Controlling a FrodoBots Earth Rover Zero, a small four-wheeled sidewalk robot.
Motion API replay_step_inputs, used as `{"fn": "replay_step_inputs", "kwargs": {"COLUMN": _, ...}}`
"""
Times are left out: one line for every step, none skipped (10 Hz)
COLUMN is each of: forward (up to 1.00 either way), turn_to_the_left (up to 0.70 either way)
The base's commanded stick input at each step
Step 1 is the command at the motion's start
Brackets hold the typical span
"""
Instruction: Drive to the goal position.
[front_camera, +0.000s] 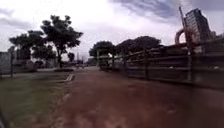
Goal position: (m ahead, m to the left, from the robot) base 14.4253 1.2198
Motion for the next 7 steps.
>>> {"fn": "replay_step_inputs", "kwargs": {"forward": 1.0, "turn_to_the_left": 0.0}}
{"fn": "replay_step_inputs", "kwargs": {"forward": 1.0, "turn_to_the_left": 0.0}}
{"fn": "replay_step_inputs", "kwargs": {"forward": 1.0, "turn_to_the_left": 0.07}}
{"fn": "replay_step_inputs", "kwargs": {"forward": 1.0, "turn_to_the_left": 0.28}}
{"fn": "replay_step_inputs", "kwargs": {"forward": 1.0, "turn_to_the_left": 0.39}}
{"fn": "replay_step_inputs", "kwargs": {"forward": 1.0, "turn_to_the_left": 0.39}}
{"fn": "replay_step_inputs", "kwargs": {"forward": 1.0, "turn_to_the_left": 0.39}}
